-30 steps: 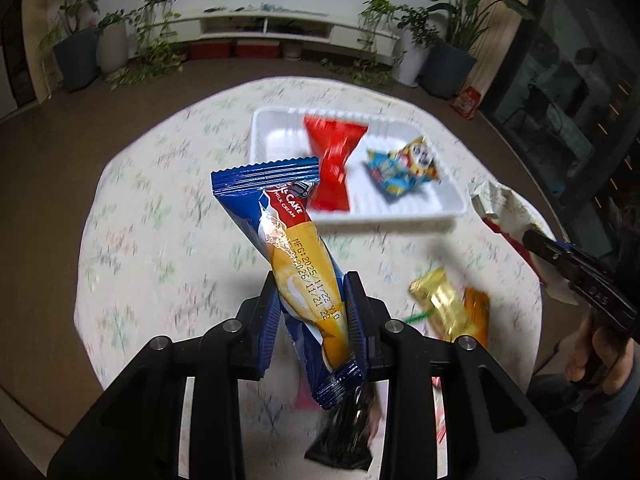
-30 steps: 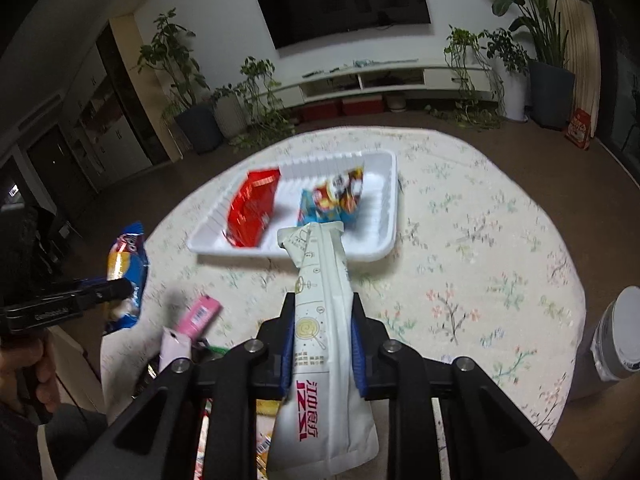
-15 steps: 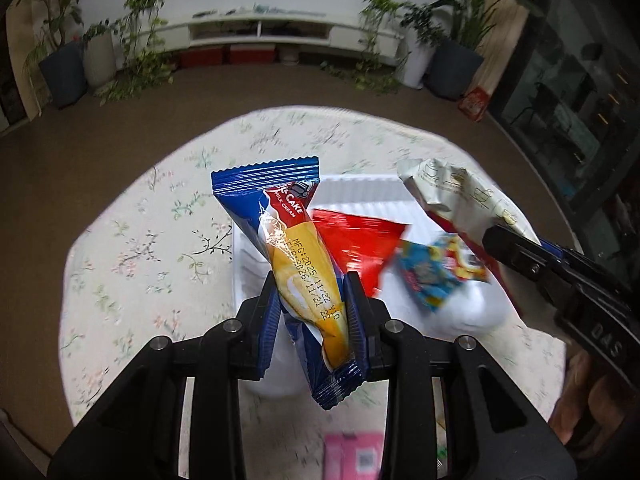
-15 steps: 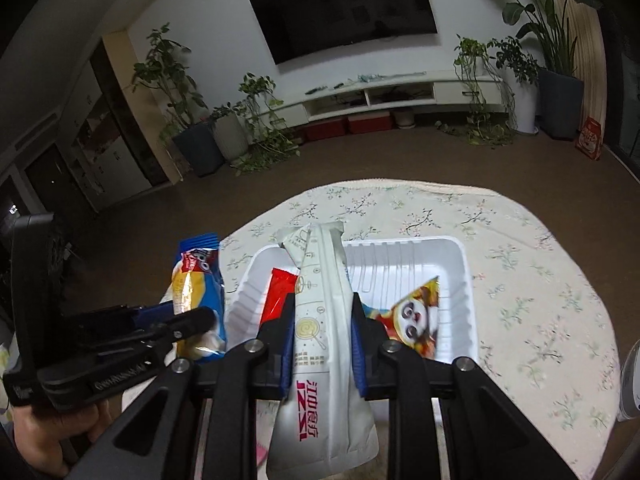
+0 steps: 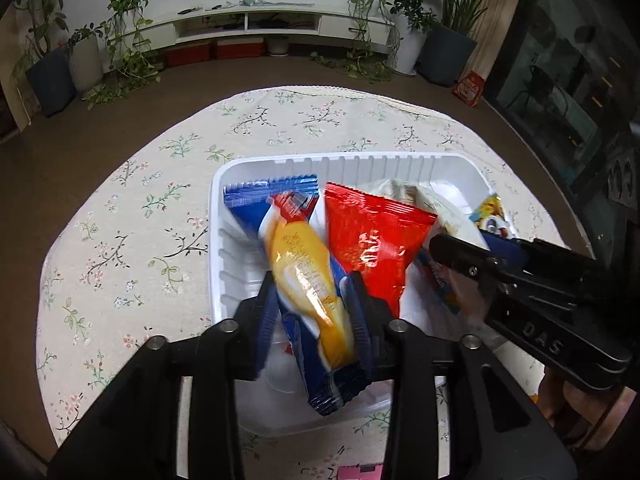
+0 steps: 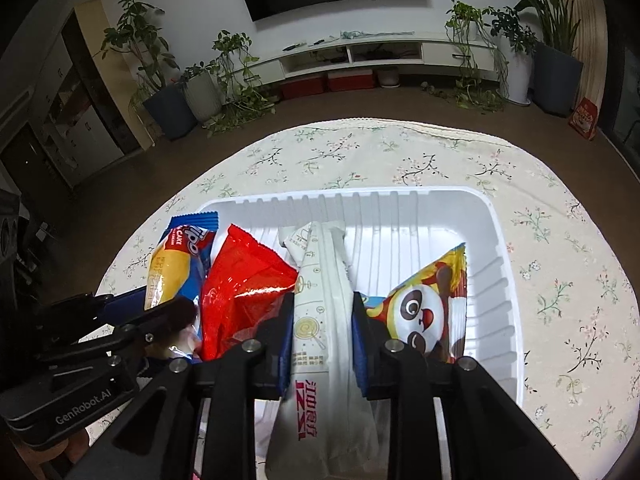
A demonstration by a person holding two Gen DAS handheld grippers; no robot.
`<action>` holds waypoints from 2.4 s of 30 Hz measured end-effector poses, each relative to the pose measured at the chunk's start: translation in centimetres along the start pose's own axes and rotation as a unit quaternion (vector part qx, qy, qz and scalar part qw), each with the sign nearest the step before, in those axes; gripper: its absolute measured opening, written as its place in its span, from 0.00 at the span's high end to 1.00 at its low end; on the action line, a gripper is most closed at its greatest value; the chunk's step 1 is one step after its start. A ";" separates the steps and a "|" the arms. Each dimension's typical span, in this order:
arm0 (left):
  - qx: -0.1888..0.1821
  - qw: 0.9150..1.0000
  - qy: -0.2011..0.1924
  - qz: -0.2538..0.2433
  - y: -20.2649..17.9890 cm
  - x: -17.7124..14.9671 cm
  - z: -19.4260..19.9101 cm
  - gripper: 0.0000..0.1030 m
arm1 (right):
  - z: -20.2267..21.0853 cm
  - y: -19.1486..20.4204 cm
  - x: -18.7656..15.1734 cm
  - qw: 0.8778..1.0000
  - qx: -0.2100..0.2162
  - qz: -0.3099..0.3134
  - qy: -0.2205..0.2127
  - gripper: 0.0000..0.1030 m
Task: Organize snacks
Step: 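Open both tools to drop the cake bar and white pouch into the tray, then grasp the black foil bag with the left tool while the right approaches the translucent pouch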
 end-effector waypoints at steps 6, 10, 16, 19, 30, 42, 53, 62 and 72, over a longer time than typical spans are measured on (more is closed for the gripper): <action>-0.001 1.000 -0.010 0.000 0.1 -0.5 0.8 0.44 | 0.8 0.1 -0.4 1.000 0.003 -0.003 -0.004 0.41; -0.001 1.000 -0.025 0.003 0.0 -1.3 3.2 0.35 | 2.5 -0.6 -0.5 1.000 0.008 -0.007 -0.014 0.41; -0.003 0.999 -0.050 -0.002 -0.7 -4.9 8.4 0.19 | 8.4 -1.6 -1.3 0.998 0.021 -0.004 -0.053 0.29; -0.003 0.998 -0.062 -0.009 -1.5 -7.8 10.8 0.10 | 11.5 -1.5 -2.9 0.997 0.024 0.014 -0.067 0.26; 0.021 0.999 -0.037 -0.016 -4.0 -21.1 14.2 0.10 | 16.4 -2.1 -14.4 0.997 0.030 0.048 -0.051 0.25; 0.037 0.998 0.004 -0.047 -5.5 -28.5 11.2 0.10 | 14.1 4.6 -21.1 0.989 0.141 0.043 -0.004 0.28; 0.026 0.998 0.016 -0.049 -5.5 -27.3 9.6 0.28 | 10.9 5.6 -22.3 0.989 0.142 0.033 0.037 0.30; 0.013 0.998 0.026 -0.050 -5.9 -26.8 8.3 0.54 | 9.8 5.7 -22.4 0.989 0.136 0.036 0.046 0.32; -0.019 0.998 0.017 -0.055 -6.7 -26.7 8.3 0.78 | 8.8 6.4 -22.1 0.986 0.155 0.021 0.061 0.35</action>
Point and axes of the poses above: each gripper's, at about its wrist camera, not at the fingertips, and z roughly against the way its jaws point, y to its left, x to its top, the point moved 10 cm from there along -z, roughly the way its jaws point, and after that the axes turned 9 degrees about y, right-handed, at the moved point
